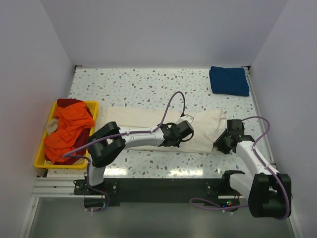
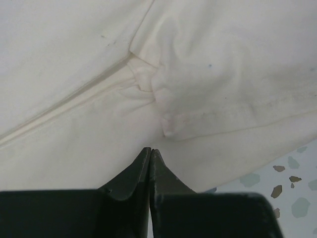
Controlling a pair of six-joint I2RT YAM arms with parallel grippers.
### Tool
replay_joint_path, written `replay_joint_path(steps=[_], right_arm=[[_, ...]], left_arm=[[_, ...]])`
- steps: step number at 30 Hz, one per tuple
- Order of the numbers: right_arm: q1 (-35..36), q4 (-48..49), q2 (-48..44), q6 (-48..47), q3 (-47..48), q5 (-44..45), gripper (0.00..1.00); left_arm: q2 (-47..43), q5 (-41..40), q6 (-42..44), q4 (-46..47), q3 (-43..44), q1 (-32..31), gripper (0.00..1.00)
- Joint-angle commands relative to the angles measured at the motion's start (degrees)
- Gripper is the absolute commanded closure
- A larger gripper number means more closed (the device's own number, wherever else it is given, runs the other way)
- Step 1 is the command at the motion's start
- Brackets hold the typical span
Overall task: Fold and stack the t-shirts
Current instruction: Fold the tshirt
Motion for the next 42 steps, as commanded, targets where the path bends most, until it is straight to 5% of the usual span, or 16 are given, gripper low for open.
replay_joint_path(steps=[1, 13, 20, 27, 35, 42], right_arm=[[-1.1, 1.1, 2.4, 4.4, -1.1, 2.7, 0.66], [-1.1, -1.9, -4.6, -1.7, 11.6, 1.2, 0.65], [-1.2, 8.4, 12.8, -8.6, 25.1, 4.8, 0.55], [-3.6, 16.8, 34.5, -13.6, 34.3, 0.6, 0.59], [-6.4, 22.6, 39.2, -14.0, 33.6, -3.4, 0.58], [-6.8, 24.4, 37.3, -11.3, 29.9, -3.6, 0.81]], left_arm=[[-5.1, 2.2, -1.0, 2.7, -0.7, 1.4, 0.94], [-16.3, 12.7, -2.4, 0.7, -5.8, 14.6, 0.86], [-10.0, 27.3, -3.0, -4.4, 5.4, 29.5, 0.86], [-2.5, 27.9, -6.0, -1.5, 7.0, 34.1, 0.89], [0.4, 26.1, -7.5, 2.1, 3.5, 37.4, 0.91], [2.2, 24.5, -9.9, 2.0, 1.6, 38.3, 0.91]])
